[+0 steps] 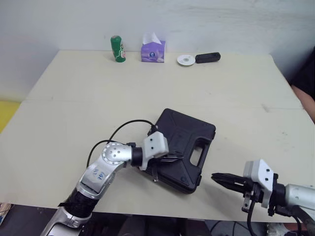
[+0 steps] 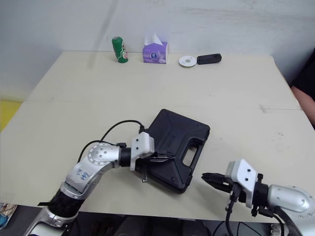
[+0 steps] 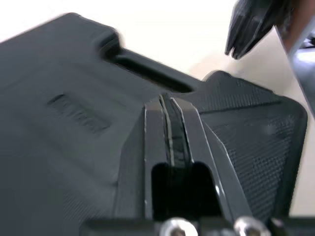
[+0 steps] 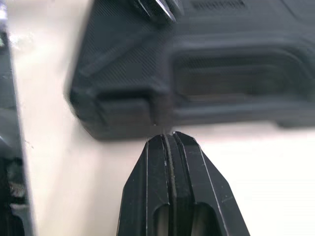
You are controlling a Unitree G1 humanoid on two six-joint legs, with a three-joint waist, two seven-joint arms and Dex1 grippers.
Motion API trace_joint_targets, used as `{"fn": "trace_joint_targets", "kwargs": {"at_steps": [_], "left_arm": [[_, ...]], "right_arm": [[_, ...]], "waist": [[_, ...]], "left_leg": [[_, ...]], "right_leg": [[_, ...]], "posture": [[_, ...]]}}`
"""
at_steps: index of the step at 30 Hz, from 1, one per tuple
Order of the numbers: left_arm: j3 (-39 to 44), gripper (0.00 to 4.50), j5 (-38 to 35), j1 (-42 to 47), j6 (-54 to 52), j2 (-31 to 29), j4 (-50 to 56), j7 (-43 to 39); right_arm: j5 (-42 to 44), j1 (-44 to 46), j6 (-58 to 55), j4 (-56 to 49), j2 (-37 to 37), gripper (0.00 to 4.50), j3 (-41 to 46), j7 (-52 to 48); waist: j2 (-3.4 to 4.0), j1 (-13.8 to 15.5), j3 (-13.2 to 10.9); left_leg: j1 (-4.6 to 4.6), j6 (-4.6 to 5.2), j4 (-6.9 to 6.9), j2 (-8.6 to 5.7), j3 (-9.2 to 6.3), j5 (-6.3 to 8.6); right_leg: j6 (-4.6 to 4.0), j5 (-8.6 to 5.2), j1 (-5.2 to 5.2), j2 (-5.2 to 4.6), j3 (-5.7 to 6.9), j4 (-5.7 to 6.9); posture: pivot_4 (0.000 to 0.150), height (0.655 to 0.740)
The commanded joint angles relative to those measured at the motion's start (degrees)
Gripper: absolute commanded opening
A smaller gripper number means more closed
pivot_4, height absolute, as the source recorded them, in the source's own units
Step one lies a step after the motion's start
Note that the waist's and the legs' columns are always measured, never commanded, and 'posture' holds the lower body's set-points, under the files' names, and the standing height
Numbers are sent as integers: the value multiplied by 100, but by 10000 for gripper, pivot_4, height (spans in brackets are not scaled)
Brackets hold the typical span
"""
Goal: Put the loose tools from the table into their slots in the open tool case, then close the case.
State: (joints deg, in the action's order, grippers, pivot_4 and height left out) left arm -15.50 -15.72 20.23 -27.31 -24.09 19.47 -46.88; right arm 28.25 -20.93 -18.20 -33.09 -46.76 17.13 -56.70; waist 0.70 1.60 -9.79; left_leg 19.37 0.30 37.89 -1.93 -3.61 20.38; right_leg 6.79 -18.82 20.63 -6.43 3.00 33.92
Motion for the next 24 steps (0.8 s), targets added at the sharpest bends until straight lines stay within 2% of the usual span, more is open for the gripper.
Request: {"fn": "trace_joint_targets", "kwargs": {"at_steps": [1,5,7,10,12,15,17,18,20,24], "left_arm": [[769,451,-227,247,614,92,-139,162],[1221,451,7,475,1173,-22,-517,395],[1596,451,-246,614,900,-40,-629,572],[1742,9748,-351,434,648,-382,-533,365],[1959,18548,-346,131,568,-719,-402,278],[2229,32398,-354,-234,469,-1151,-342,198],[2369,42564,-358,-414,381,-1363,-389,181],[2457,45000,-376,-495,299,-1453,-411,193],[2567,45000,-328,-737,279,-1690,-433,98],[2576,45000,-190,-1192,479,-2047,-371,-115]], "right_arm": [[-193,394,527,536,-186,0,250,-233],[-401,955,983,1311,-313,0,265,-406],[-518,1238,1242,1754,-383,0,278,-498],[-617,1492,1512,2198,-485,0,291,-638],[-652,1672,1664,2528,-609,0,388,-725],[-410,1767,1290,2782,-860,0,573,-927],[-566,1865,1607,3035,-953,6735,630,-992],[-628,1907,1739,3166,-1003,10449,666,-1031],[-694,1993,2009,3527,-1104,19780,756,-1144],[-745,2114,2418,4090,-1286,41765,852,-1359]], "waist": [[-7,6,-41],[-8,13,-78],[-10,9,-89],[-10,-5,-91],[-9,-9,-91],[-5,-25,-108],[-8,-16,-112],[-9,-7,-112],[-9,0,-112],[-3,-12,-114]], "left_leg": [[5,0,2,-3,-1,0],[22,5,12,-23,-2,-5],[28,6,12,-26,-3,-5],[77,9,21,-30,-3,-6],[99,8,23,-32,-3,-9],[97,9,18,-33,-2,-9],[97,9,23,-32,-2,-9],[96,8,29,-32,-2,-9],[92,5,34,-35,-4,-15],[89,4,28,-37,-5,-16]], "right_leg": [[1,1,3,0,1,1],[18,11,9,-6,-1,-3],[20,11,11,-5,1,-8],[24,14,63,-6,1,5],[27,15,94,-2,3,34],[27,15,96,1,13,30],[26,15,96,0,11,35],[26,15,95,-2,6,30],[27,17,91,-6,-2,25],[24,19,90,-11,-13,26]], "posture": [[1500,7400],[1500,7400],[1500,7400],[1500,7400],[1500,7400],[1500,7400],[1500,7400],[1500,7400],[1500,7400],[1500,7400]]}}
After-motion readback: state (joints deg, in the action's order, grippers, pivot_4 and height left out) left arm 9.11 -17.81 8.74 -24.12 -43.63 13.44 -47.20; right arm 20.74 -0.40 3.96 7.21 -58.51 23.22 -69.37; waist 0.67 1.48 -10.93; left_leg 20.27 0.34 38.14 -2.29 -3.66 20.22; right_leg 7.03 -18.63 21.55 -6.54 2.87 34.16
